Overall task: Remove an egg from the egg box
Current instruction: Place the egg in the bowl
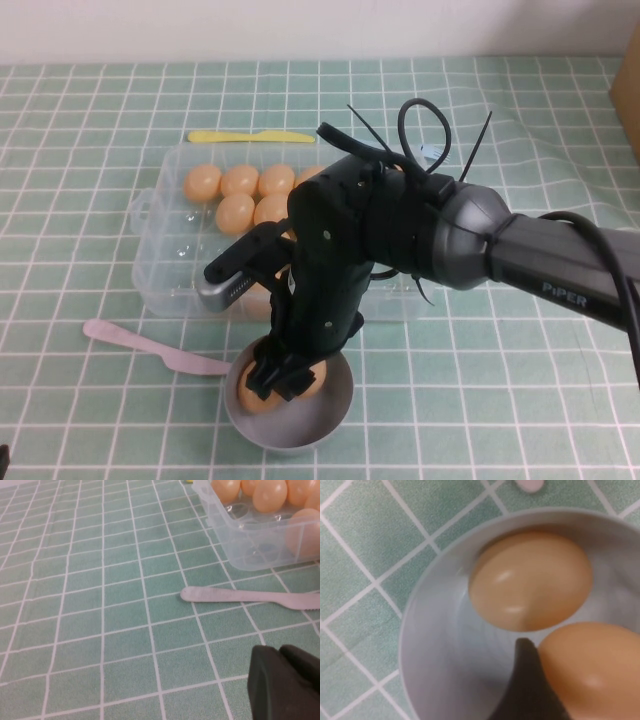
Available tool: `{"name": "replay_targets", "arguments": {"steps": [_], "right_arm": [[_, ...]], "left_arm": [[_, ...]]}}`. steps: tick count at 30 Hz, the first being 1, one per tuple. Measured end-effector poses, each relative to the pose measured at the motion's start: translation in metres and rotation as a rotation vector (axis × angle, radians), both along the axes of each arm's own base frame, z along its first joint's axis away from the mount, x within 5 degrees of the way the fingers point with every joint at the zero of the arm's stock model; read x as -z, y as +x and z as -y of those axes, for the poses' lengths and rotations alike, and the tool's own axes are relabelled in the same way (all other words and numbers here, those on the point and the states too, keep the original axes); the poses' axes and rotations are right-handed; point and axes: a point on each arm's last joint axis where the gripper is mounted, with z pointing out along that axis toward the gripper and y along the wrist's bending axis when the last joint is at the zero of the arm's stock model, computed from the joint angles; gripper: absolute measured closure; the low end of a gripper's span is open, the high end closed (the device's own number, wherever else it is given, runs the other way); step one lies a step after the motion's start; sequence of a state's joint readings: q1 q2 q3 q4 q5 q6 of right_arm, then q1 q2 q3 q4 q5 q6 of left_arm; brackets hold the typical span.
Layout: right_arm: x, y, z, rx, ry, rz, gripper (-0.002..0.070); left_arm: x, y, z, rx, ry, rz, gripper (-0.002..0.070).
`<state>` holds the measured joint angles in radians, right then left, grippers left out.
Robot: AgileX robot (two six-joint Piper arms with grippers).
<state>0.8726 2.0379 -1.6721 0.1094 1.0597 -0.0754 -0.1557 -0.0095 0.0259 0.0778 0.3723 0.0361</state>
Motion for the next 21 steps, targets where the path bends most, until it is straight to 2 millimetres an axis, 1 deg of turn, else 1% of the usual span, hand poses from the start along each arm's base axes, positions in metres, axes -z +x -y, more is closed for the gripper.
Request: {"name": "replay_targets", "arguments": {"steps": [5,11,13,15,18,20,21], "right_arm": [[0.000,0.000,0.000,0.000,0.000,0.000,0.0222],[0.000,0.000,0.000,0.000,0.000,0.000,0.0214],[-0.004,-0.001,0.001,0.000,0.007,0.006,0.0214],[-0.016,-0.003,0.003,-0.001,0.023,0.019,0.0220],[-0.048,-0.012,0.014,-0.002,0.058,0.045,0.0273],[-0.067,-0.023,0.026,0.005,0.079,0.058,0.0350],[-0.071,-0.028,0.032,0.011,0.080,0.056,0.0389]], "left_arm": [[0.000,0.000,0.000,0.000,0.000,0.000,0.0680],[0.000,0.000,0.000,0.000,0.000,0.000,0.0680],[0.000,0.000,0.000,0.000,0.000,0.000,0.0679],[0.000,0.000,0.000,0.000,0.000,0.000,0.0679],[0.000,0.000,0.000,0.000,0.000,0.000,0.0680],[0.000,0.000,0.000,0.000,0.000,0.000,0.0679],[0.000,0.000,0.000,0.000,0.000,0.000,0.0680]]}}
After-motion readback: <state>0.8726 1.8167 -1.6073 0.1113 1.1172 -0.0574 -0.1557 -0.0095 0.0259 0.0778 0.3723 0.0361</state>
